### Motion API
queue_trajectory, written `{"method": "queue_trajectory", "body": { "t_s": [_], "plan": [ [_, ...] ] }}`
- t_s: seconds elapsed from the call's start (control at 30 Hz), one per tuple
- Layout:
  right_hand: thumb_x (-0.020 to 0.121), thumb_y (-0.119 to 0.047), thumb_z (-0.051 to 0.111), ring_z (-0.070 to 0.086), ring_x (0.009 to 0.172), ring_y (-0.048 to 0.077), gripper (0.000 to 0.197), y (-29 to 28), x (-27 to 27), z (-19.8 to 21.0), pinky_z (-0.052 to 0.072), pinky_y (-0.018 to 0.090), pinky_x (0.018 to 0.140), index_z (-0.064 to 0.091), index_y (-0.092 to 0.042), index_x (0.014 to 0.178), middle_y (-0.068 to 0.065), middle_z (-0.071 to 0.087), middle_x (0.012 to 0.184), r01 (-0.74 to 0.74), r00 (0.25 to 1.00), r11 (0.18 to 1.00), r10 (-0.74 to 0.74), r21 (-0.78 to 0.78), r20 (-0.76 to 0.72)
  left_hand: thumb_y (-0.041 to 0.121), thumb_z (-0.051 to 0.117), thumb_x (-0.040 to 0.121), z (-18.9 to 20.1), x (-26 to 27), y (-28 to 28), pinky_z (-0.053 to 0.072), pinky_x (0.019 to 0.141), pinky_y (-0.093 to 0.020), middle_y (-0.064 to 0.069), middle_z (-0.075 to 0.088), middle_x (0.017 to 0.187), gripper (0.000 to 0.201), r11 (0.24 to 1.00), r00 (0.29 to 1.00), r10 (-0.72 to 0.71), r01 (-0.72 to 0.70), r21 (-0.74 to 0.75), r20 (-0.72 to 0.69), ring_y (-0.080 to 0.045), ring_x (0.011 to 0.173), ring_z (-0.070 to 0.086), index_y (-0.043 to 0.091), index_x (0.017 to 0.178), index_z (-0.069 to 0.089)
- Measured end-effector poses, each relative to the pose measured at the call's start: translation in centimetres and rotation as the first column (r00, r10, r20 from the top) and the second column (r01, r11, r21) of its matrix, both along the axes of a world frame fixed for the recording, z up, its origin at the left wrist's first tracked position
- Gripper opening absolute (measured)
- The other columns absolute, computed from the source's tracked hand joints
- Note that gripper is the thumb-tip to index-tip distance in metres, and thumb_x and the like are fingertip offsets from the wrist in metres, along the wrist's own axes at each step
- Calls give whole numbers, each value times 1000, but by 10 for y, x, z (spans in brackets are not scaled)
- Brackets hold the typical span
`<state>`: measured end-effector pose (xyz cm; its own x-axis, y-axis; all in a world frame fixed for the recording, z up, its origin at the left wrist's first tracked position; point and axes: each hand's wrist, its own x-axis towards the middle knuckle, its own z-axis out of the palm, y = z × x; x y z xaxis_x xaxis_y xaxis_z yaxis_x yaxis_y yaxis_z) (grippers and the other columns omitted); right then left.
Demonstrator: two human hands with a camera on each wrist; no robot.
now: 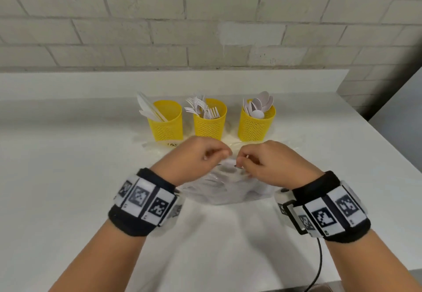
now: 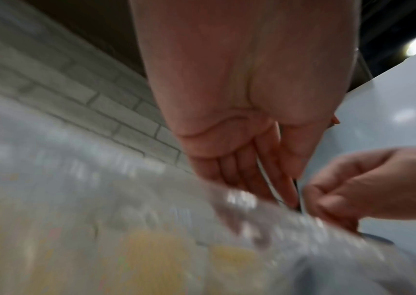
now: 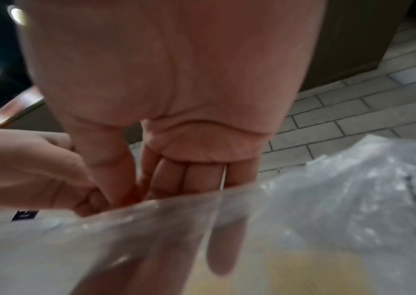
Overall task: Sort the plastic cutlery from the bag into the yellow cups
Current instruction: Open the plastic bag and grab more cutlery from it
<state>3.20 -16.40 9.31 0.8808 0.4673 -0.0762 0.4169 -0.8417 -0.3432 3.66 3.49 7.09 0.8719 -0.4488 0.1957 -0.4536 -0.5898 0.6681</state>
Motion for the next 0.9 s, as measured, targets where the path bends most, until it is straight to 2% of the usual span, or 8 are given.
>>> {"method": "queue_trajectory", "body": {
  "t_s": [0.1,0.27,0.37,0.43,0.53,0.6,0.77,0.9],
  "plan": [
    [94,-24,41,66,82,21,26,0,0,-11,49,32,72,66,-16,97,-3,68,87,70,993,971,-90,-231,-78,19,58,91,-21,6,-10,47,87,-28,-2,70,107,22,940,977,62,12,342,-204,-16,99,63,14,108,70],
    [88,-30,53,58,107,25,32,0,-7,-37,40,28,77,57,-14,115,6,60,117,100,982,901,-157,-423,-104,35,69,80,-42,-6,-7,43,84,-33,-5,50,121,53,728,978,172,-47,684,-117,-23,114,51,16,126,51],
    [89,-27,54,58,107,25,29,2,-10,-43,43,29,81,58,-21,116,4,56,121,142,984,909,-174,-393,-46,35,66,82,-49,-14,-4,42,86,-30,-2,52,123,49,707,985,158,-64,705,-69,-20,118,49,20,127,53],
    [88,-27,55,59,105,24,26,2,-12,-45,41,29,76,58,-23,114,2,54,120,146,984,917,-172,-372,-38,32,64,85,-48,-18,-3,43,87,-30,-1,55,122,40,706,985,162,-71,704,-63,-19,117,51,22,123,59],
    [85,-29,61,58,106,25,40,1,-14,-47,36,28,70,51,-22,123,2,50,122,142,985,931,-168,-337,-49,28,63,87,-47,-21,-2,44,79,-29,-2,62,114,27,687,988,141,-49,725,-68,-21,109,57,19,112,68],
    [84,-30,63,56,109,25,48,1,-14,-50,42,30,74,46,-21,128,3,48,124,141,985,932,-166,-333,-48,25,63,86,-48,-21,-1,42,74,-27,-3,64,111,25,684,988,131,-33,728,-78,-22,104,60,18,110,68],
    [89,-19,54,53,110,22,32,-1,-15,-56,39,27,74,56,-23,121,2,48,121,136,989,934,-148,-329,-11,26,69,83,-50,-22,3,44,83,-31,-6,61,118,40,756,987,132,-44,654,-86,-24,108,58,15,121,58],
    [88,-19,56,56,109,23,31,-2,-13,-54,45,29,80,57,-22,119,2,54,121,176,982,932,-190,-318,-15,40,67,82,-50,-22,-3,40,72,-28,-1,64,107,34,806,997,61,-23,591,-45,-21,99,59,18,108,64]
  ]
}}
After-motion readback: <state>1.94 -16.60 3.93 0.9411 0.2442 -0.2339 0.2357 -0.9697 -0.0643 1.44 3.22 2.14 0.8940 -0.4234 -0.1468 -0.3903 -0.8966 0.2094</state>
